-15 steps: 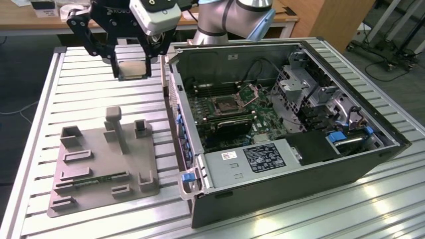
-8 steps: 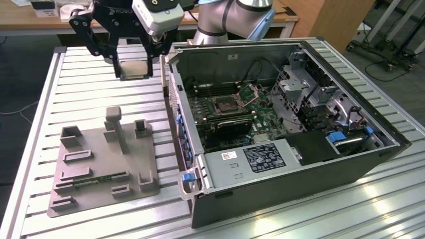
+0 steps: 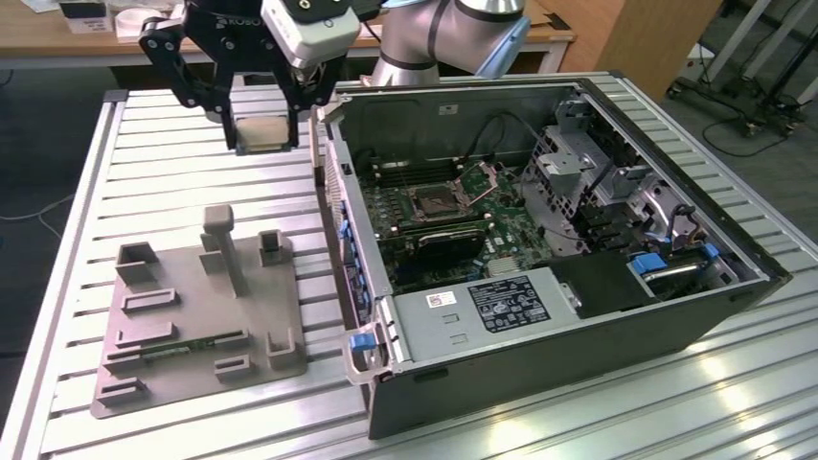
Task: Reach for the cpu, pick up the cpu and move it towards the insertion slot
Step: 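Pick up the cpu and move it towards the insertion slot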
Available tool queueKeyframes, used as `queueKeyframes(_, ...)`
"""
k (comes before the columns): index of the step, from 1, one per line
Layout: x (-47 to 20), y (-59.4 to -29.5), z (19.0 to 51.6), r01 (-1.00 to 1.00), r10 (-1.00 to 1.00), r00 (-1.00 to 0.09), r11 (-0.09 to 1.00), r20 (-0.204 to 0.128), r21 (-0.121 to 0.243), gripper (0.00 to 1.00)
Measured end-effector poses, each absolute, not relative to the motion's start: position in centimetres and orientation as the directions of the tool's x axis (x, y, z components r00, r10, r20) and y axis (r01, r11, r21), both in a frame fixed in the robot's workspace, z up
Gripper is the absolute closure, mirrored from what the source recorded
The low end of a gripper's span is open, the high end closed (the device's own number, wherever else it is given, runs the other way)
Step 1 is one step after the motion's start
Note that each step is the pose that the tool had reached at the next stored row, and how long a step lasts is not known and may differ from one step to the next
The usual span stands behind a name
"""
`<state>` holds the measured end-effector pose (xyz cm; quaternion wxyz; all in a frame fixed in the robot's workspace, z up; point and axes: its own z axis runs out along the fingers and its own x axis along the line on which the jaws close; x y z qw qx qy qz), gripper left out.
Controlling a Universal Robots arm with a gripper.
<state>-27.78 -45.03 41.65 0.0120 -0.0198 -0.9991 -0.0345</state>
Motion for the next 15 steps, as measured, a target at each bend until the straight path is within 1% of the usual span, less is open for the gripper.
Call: queueKeyframes(15,-27.08,-45.03,41.64,0.040,0.039,-0.999,0.997,0.025,0.069,0.46)
